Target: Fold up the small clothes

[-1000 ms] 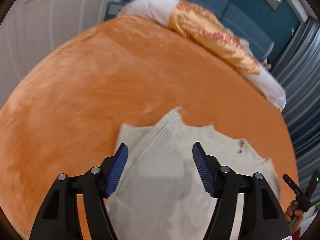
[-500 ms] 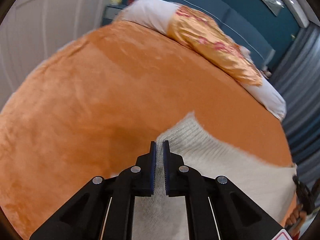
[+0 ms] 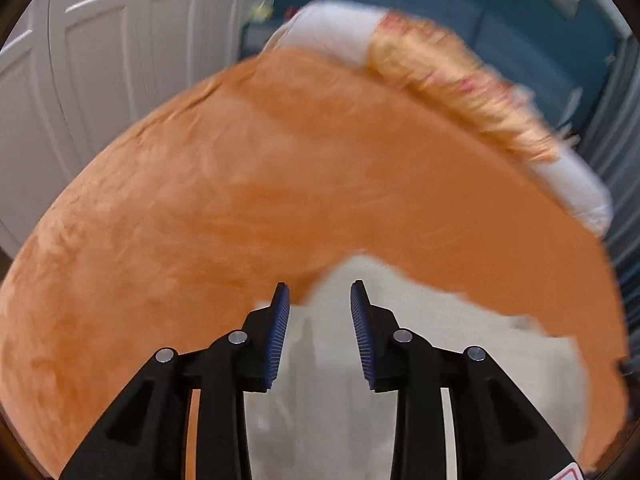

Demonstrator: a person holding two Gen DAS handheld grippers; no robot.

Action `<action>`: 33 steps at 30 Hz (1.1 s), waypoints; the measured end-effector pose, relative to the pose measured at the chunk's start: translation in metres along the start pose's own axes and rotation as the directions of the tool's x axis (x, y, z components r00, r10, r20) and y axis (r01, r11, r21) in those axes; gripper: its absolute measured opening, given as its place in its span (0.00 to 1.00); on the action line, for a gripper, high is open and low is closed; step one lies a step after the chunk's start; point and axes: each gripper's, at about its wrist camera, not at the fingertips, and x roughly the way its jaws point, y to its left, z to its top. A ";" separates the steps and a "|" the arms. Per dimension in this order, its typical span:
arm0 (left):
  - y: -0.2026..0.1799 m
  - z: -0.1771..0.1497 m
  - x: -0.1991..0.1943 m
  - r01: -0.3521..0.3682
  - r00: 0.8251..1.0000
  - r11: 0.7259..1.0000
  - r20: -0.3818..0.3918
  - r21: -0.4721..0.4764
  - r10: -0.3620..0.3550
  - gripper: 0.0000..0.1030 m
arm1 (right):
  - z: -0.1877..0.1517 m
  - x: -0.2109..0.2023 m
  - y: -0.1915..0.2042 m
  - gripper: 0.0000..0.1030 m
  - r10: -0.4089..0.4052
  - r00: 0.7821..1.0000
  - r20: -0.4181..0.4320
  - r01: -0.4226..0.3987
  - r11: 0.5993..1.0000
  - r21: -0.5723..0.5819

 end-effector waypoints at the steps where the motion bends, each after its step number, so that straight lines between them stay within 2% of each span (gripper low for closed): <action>1: -0.014 -0.013 -0.019 0.060 0.998 0.998 0.009 0.010 -0.060 0.40 | -0.011 0.001 0.018 0.12 0.040 0.999 -0.026 -0.041 0.999 -0.032; 3: -0.039 -0.033 -0.031 0.128 0.992 0.991 -0.010 0.028 -0.128 0.49 | -0.048 0.010 0.065 0.12 0.138 0.984 -0.114 -0.148 0.985 -0.085; 5: -0.066 -0.068 -0.022 0.168 0.982 0.984 -0.105 0.068 -0.160 0.49 | -0.076 0.020 0.097 0.11 0.197 0.962 -0.189 -0.221 0.969 -0.114; 7: -0.076 -0.104 -0.002 0.133 0.973 0.985 -0.205 0.113 -0.108 0.48 | -0.112 0.031 0.119 0.11 0.192 0.946 -0.261 -0.235 0.961 -0.146; 8: -0.073 -0.114 0.005 0.123 0.968 0.986 -0.235 0.114 -0.094 0.43 | -0.123 0.032 0.119 0.11 0.169 0.947 -0.274 -0.217 0.963 -0.159; 10: -0.056 -0.126 0.010 0.083 0.965 0.991 -0.256 0.104 -0.054 0.34 | -0.138 0.022 0.095 0.07 0.127 0.956 -0.265 -0.170 0.975 -0.146; 11: -0.040 -0.129 0.004 0.087 0.968 0.993 -0.244 0.085 -0.064 0.25 | -0.139 0.013 0.075 0.05 0.130 0.957 -0.259 -0.162 0.981 -0.107; 12: -0.028 -0.129 0.000 0.072 0.969 0.994 -0.241 0.078 -0.052 0.22 | -0.142 0.004 0.056 0.03 0.105 0.962 -0.252 -0.127 0.989 -0.073; 14: 0.003 -0.129 -0.007 -0.011 0.972 0.997 -0.231 0.075 0.028 0.21 | -0.143 -0.006 0.010 0.00 0.015 0.967 -0.253 -0.022 0.999 -0.026; 15: 0.013 -0.131 -0.010 -0.025 0.972 0.997 -0.230 0.068 0.040 0.11 | -0.148 -0.015 -0.017 0.00 0.009 0.966 -0.259 -0.003 1.000 0.024; 16: 0.023 -0.133 -0.012 -0.029 0.971 0.998 -0.237 0.059 0.042 0.08 | -0.152 -0.020 -0.029 0.00 0.008 0.963 -0.269 0.006 0.999 0.048; 17: 0.035 -0.135 -0.012 -0.020 0.970 0.999 -0.243 0.039 0.029 0.07 | -0.157 -0.023 -0.041 0.00 -0.095 0.954 -0.285 0.108 0.994 0.030; 18: 0.041 -0.136 -0.014 0.006 0.971 1.000 -0.239 0.014 -0.002 0.07 | -0.162 -0.030 -0.053 0.00 -0.136 0.951 -0.279 0.147 0.989 0.018; 20: 0.039 -0.134 -0.019 0.009 0.970 1.000 -0.241 -0.005 -0.010 0.07 | -0.162 -0.042 -0.064 0.00 -0.093 0.957 -0.275 0.124 0.987 0.099; 21: 0.035 -0.130 -0.025 0.017 0.972 1.000 -0.234 -0.014 -0.020 0.07 | -0.157 -0.051 -0.065 0.05 -0.091 0.964 -0.249 0.123 0.985 0.118; 22: 0.029 -0.123 -0.031 0.039 0.976 0.999 -0.215 -0.024 -0.043 0.07 | -0.152 -0.057 -0.064 0.05 -0.102 0.970 -0.221 0.128 0.986 0.107; 23: 0.024 -0.116 -0.038 0.051 0.980 0.998 -0.192 -0.023 -0.055 0.09 | -0.141 -0.060 -0.061 0.06 -0.109 0.975 -0.191 0.128 0.988 0.090; 25: 0.015 -0.097 -0.042 0.063 0.988 0.998 -0.138 -0.009 -0.063 0.25 | -0.112 -0.063 -0.056 0.16 -0.102 0.987 -0.128 0.112 0.991 0.073; 26: 0.012 -0.082 -0.041 0.057 0.993 0.998 -0.106 -0.007 -0.057 0.40 | -0.099 -0.058 -0.054 0.36 -0.098 0.989 -0.108 0.106 0.992 0.069; 27: 0.011 -0.069 -0.038 0.050 0.995 0.999 -0.082 -0.015 -0.051 0.47 | -0.082 -0.052 -0.053 0.54 -0.087 0.993 -0.083 0.093 0.994 0.065; 30: 0.017 -0.033 -0.009 0.027 0.997 0.999 -0.075 -0.042 -0.030 0.55 | -0.054 -0.020 -0.053 0.56 -0.100 0.992 -0.076 0.105 0.992 0.069; 33: 0.029 -0.016 0.034 0.028 0.985 0.994 -0.164 -0.103 -0.044 0.55 | -0.034 0.023 -0.063 0.56 -0.113 0.985 -0.134 0.125 0.988 0.088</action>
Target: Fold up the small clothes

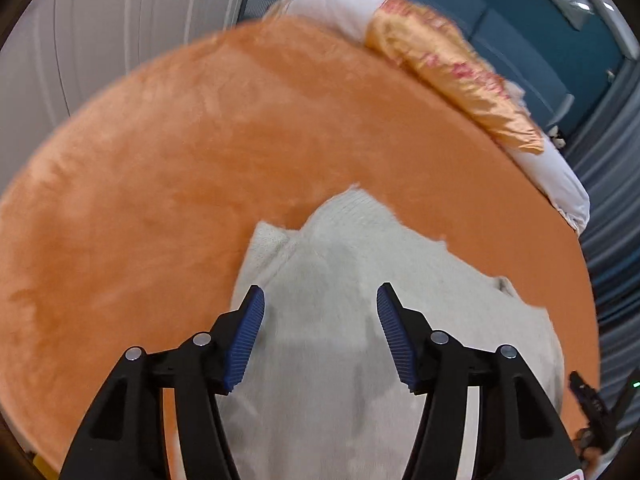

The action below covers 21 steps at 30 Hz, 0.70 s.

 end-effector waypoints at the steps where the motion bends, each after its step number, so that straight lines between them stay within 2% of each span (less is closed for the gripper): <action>1: 0.005 0.004 0.015 -0.003 0.999 1.000 -0.039 -0.021 0.002 0.55 | 0.001 0.016 0.001 0.56 -0.021 0.999 -0.026 0.021 1.000 0.005; 2: 0.009 0.004 0.023 -0.005 0.998 0.999 -0.063 -0.033 0.003 0.48 | 0.003 0.032 0.007 0.56 -0.036 0.998 -0.045 0.036 0.999 0.008; 3: 0.011 0.006 0.031 -0.022 0.996 0.999 -0.082 -0.038 0.018 0.27 | 0.004 0.044 0.008 0.44 -0.041 0.997 -0.069 0.042 0.999 0.015; 4: 0.013 0.004 0.034 -0.037 0.996 0.999 -0.085 -0.029 0.034 0.16 | 0.006 0.048 0.010 0.33 -0.030 0.997 -0.075 0.032 0.999 0.028; 5: 0.016 0.006 0.033 -0.046 0.997 0.999 -0.070 -0.019 0.044 0.03 | 0.006 0.042 0.008 0.11 -0.006 0.999 -0.054 0.008 0.999 0.036; 6: 0.021 0.009 0.029 -0.033 0.998 0.999 -0.062 -0.032 0.031 0.03 | 0.008 0.027 0.005 0.06 0.021 1.000 0.003 -0.021 0.999 0.046; 7: 0.029 0.011 0.026 -0.026 0.998 0.998 -0.053 -0.051 0.024 0.03 | 0.010 0.012 -0.002 0.06 0.022 0.998 0.053 -0.025 0.998 0.054; 9: 0.036 0.010 0.024 -0.046 0.998 0.998 -0.044 -0.042 0.044 0.03 | 0.011 0.002 -0.016 0.05 -0.014 0.996 0.091 0.007 0.997 0.073; 12: 0.041 0.008 0.035 -0.059 0.997 0.998 -0.059 -0.035 0.057 0.04 | -0.001 0.040 -0.052 0.05 -0.063 0.997 -0.050 0.069 0.989 0.131; 13: 0.039 0.010 0.037 -0.072 0.996 0.997 -0.055 -0.026 0.070 0.04 | -0.006 0.047 -0.054 0.05 -0.067 0.996 -0.060 0.074 0.991 0.111; 16: 0.031 0.010 0.033 -0.072 0.996 0.997 -0.053 -0.026 0.071 0.04 | 0.005 0.021 -0.041 0.15 -0.089 0.996 -0.031 0.091 0.992 0.086; 17: 0.030 0.010 0.029 -0.068 0.997 0.997 -0.047 -0.027 0.067 0.06 | 0.008 0.013 -0.038 0.21 -0.088 0.996 -0.014 0.089 0.991 0.098; 19: 0.026 0.005 0.014 -0.052 0.998 0.998 -0.030 -0.027 0.051 0.07 | 0.011 -0.012 -0.022 0.21 -0.101 0.994 0.050 0.096 0.991 0.093; 21: 0.017 0.000 -0.007 -0.055 0.998 0.998 0.006 -0.013 0.055 0.07 | 0.008 -0.026 0.003 0.21 -0.045 0.996 0.076 0.040 0.997 0.058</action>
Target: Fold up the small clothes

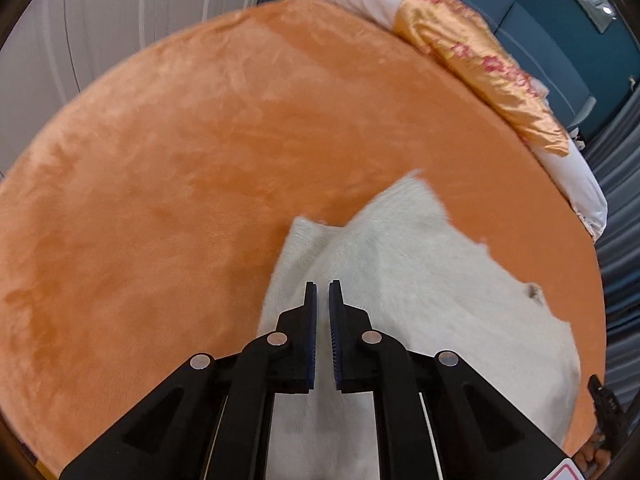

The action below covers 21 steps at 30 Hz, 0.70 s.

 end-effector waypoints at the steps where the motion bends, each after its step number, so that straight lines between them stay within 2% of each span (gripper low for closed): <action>1: -0.005 -0.007 -0.015 -0.012 1.000 1.000 0.023 0.016 0.011 0.07 | -0.009 -0.012 0.021 0.21 0.055 0.998 -0.005 -0.055 0.997 -0.051; 4: -0.020 -0.027 -0.042 -0.041 0.998 0.998 0.056 0.047 0.038 0.07 | -0.043 -0.020 0.083 0.21 0.137 0.987 -0.081 -0.151 0.967 -0.204; 7: -0.037 -0.051 -0.053 -0.050 0.998 0.994 0.034 0.098 0.047 0.07 | -0.085 -0.021 0.137 0.20 0.184 0.968 -0.168 -0.231 0.917 -0.325; 10: -0.051 -0.075 -0.049 -0.098 0.995 0.982 0.005 0.163 0.099 0.07 | -0.122 -0.010 0.170 0.20 0.189 0.951 -0.243 -0.270 0.892 -0.364; 12: -0.053 -0.089 -0.041 -0.125 0.991 0.974 -0.024 0.187 0.132 0.07 | -0.143 0.000 0.183 0.20 0.160 0.944 -0.289 -0.267 0.885 -0.382; 13: -0.051 -0.095 -0.037 -0.131 0.989 0.973 -0.040 0.190 0.141 0.07 | -0.148 0.009 0.186 0.20 0.138 0.943 -0.304 -0.255 0.885 -0.389; 16: -0.043 -0.106 -0.028 -0.125 0.986 0.976 -0.086 0.177 0.142 0.07 | -0.157 0.005 0.194 0.20 0.106 0.955 -0.278 -0.222 0.876 -0.427; 21: -0.037 -0.111 -0.027 -0.121 0.987 0.977 -0.087 0.174 0.137 0.07 | -0.131 -0.004 0.206 0.20 0.138 0.955 -0.261 -0.233 0.896 -0.379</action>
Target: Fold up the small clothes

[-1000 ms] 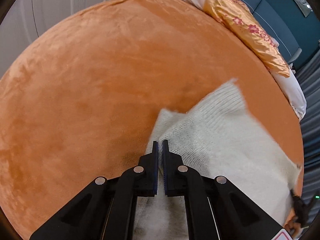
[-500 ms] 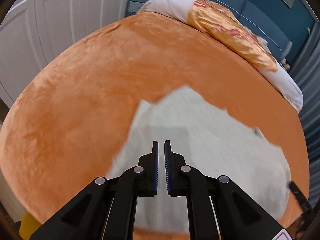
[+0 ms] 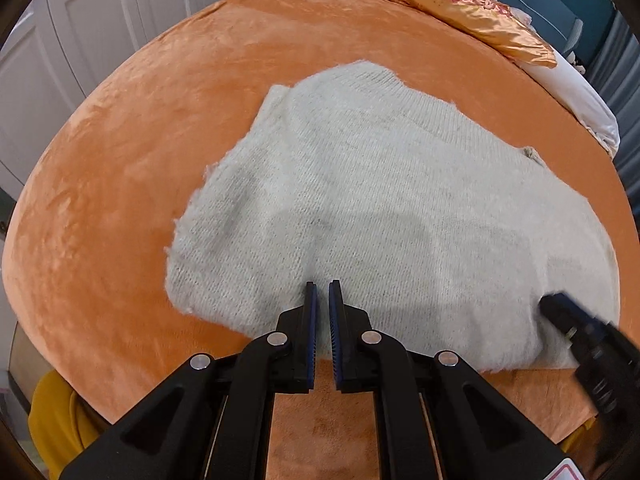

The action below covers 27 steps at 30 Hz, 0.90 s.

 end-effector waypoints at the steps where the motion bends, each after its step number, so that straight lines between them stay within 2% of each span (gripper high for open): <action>1: 0.000 0.000 0.000 0.000 1.000 1.000 0.000 0.001 0.000 0.07 | 0.005 0.000 0.001 0.20 -0.004 1.000 0.003 0.004 1.000 0.004; 6: 0.001 -0.003 0.002 0.008 1.000 1.000 -0.001 0.000 -0.008 0.07 | 0.000 0.028 0.004 0.20 -0.005 0.997 -0.080 0.005 1.000 -0.003; 11: 0.004 -0.004 0.003 0.030 1.000 1.000 -0.003 -0.001 -0.030 0.08 | -0.012 0.027 0.019 0.20 -0.078 0.996 -0.050 0.074 0.993 -0.089; 16: 0.025 0.004 -0.014 0.123 0.992 0.988 0.034 -0.092 -0.120 0.08 | 0.028 0.010 0.001 0.20 -0.024 1.000 -0.001 0.024 1.000 0.013; 17: 0.033 0.008 -0.017 0.130 0.991 0.984 0.049 -0.123 -0.124 0.15 | 0.038 0.011 -0.004 0.21 -0.028 1.000 0.008 0.027 0.999 0.031; 18: 0.041 0.010 -0.019 0.128 0.991 0.981 0.058 -0.148 -0.121 0.26 | 0.046 0.013 -0.009 0.21 -0.032 0.999 0.012 0.031 0.999 0.045; 20: 0.058 0.014 -0.019 0.143 0.989 0.968 0.079 -0.205 -0.129 0.35 | 0.062 0.024 -0.014 0.21 -0.043 0.999 0.009 0.043 0.997 0.057; 22: 0.074 0.016 -0.013 0.172 0.985 0.949 0.073 -0.262 -0.159 0.35 | 0.072 0.040 -0.017 0.21 -0.039 0.999 -0.017 0.040 0.997 0.066; 24: 0.085 0.015 -0.007 0.206 0.979 0.930 0.063 -0.305 -0.196 0.35 | 0.074 0.063 -0.020 0.21 -0.012 0.997 -0.081 0.019 0.996 0.082; 27: 0.086 0.015 -0.005 0.197 0.980 0.935 0.061 -0.293 -0.187 0.35 | 0.066 0.078 -0.015 0.21 -0.025 0.994 -0.104 0.032 0.997 0.070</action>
